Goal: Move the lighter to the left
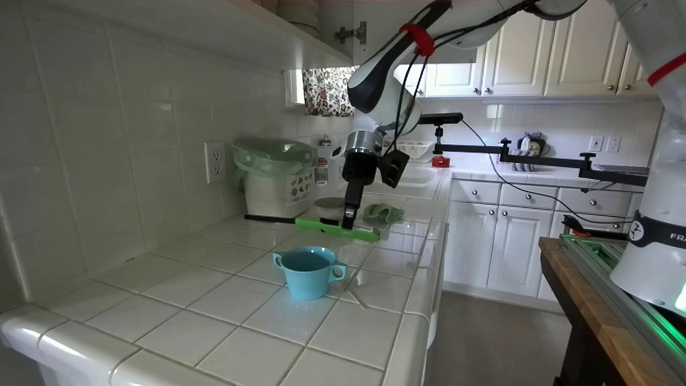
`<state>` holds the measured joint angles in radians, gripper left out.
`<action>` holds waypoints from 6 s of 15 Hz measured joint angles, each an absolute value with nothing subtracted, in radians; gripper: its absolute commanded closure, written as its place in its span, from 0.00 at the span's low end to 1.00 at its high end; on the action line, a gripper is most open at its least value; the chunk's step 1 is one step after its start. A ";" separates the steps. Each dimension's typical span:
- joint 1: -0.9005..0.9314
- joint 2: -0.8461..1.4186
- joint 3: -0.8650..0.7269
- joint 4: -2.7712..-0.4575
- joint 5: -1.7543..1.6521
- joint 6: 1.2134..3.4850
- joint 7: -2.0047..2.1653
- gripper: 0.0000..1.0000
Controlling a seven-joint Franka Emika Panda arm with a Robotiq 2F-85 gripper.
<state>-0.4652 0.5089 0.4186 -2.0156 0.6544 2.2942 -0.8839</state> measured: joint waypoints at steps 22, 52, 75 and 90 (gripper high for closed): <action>-0.314 0.629 0.145 -1.872 0.880 1.906 -1.079 0.84; -0.262 0.790 0.067 -1.708 0.881 1.628 -0.971 0.84; -0.264 0.879 0.052 -1.609 0.881 1.539 -0.885 0.84; -0.257 0.880 0.030 -1.597 0.880 1.547 -0.808 0.00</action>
